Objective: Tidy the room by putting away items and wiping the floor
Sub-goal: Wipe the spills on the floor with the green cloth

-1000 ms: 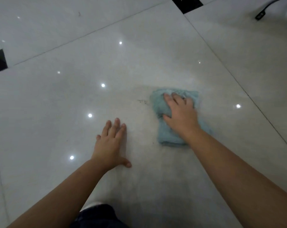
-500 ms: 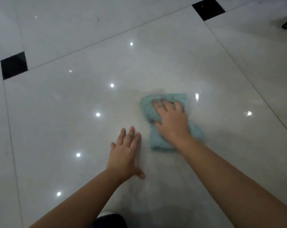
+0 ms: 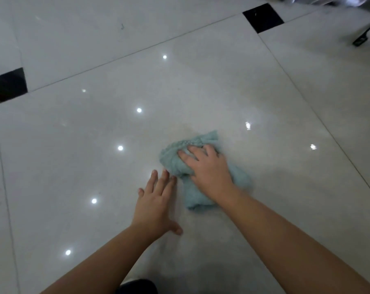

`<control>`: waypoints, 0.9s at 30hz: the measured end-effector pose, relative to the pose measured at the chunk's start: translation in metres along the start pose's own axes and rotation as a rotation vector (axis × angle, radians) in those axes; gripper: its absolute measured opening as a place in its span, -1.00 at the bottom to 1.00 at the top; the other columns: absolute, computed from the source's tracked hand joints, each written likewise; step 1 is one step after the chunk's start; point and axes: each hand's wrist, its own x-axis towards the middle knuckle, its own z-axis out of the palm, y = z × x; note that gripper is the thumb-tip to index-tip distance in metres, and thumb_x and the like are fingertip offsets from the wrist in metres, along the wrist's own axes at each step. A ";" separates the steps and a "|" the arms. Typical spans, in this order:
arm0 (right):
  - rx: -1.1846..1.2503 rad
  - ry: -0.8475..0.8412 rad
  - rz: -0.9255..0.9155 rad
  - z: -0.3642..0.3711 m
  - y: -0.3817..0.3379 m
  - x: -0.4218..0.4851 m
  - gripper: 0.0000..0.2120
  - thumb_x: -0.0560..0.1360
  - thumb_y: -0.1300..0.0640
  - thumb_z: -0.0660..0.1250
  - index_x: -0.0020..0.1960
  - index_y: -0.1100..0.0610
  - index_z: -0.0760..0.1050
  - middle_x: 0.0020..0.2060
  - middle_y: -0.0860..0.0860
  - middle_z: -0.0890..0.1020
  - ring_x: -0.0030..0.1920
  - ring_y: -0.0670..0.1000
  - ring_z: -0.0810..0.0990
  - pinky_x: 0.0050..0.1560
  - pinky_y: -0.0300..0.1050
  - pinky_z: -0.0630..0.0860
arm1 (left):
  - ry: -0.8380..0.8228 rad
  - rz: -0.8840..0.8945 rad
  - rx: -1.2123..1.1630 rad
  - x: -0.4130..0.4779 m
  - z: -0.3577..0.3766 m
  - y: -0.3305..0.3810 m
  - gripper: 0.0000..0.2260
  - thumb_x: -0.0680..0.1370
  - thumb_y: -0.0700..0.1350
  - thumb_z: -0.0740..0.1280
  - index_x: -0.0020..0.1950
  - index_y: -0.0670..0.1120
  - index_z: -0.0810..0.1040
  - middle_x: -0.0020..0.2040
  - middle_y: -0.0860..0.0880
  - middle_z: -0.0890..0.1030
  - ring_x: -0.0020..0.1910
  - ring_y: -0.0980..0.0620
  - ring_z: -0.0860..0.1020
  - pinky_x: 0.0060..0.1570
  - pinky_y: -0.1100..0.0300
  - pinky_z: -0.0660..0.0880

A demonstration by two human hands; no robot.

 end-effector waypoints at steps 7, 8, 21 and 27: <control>0.038 0.053 0.495 -0.016 0.040 0.033 -0.47 0.42 0.06 0.34 0.38 -0.02 0.36 0.35 0.05 0.44 0.28 0.26 0.37 0.17 0.12 0.37 | -0.026 0.021 0.000 0.001 -0.001 -0.002 0.14 0.24 0.24 0.48 0.52 0.02 -0.26 0.52 0.03 -0.36 0.50 -0.07 -0.36 0.46 -0.20 -0.06; -0.005 0.083 0.406 -0.012 0.026 0.027 -0.48 0.37 0.07 0.38 0.33 -0.02 0.43 0.27 0.05 0.53 0.17 0.25 0.47 0.06 0.10 0.45 | -0.031 0.019 0.000 0.001 -0.002 -0.002 0.14 0.24 0.24 0.48 0.52 0.02 -0.26 0.52 0.02 -0.37 0.49 -0.07 -0.37 0.46 -0.20 -0.07; -0.074 0.107 0.171 -0.008 0.019 -0.003 -0.51 0.25 0.04 0.38 0.18 -0.03 0.54 0.09 0.02 0.62 0.03 0.12 0.40 -0.22 -0.03 0.54 | -0.030 0.026 0.006 -0.001 -0.002 -0.002 0.11 0.27 0.24 0.46 0.52 0.01 -0.26 0.52 0.01 -0.37 0.49 -0.07 -0.37 0.46 -0.20 -0.08; -0.051 0.091 0.154 -0.014 0.018 0.010 -0.56 0.31 0.01 0.26 0.18 -0.04 0.55 0.11 0.01 0.62 -0.01 0.17 0.54 -0.20 0.00 0.60 | -0.041 0.040 0.016 0.000 -0.004 -0.003 0.12 0.27 0.24 0.46 0.52 0.00 -0.26 0.52 0.00 -0.36 0.50 -0.10 -0.36 0.45 -0.22 -0.04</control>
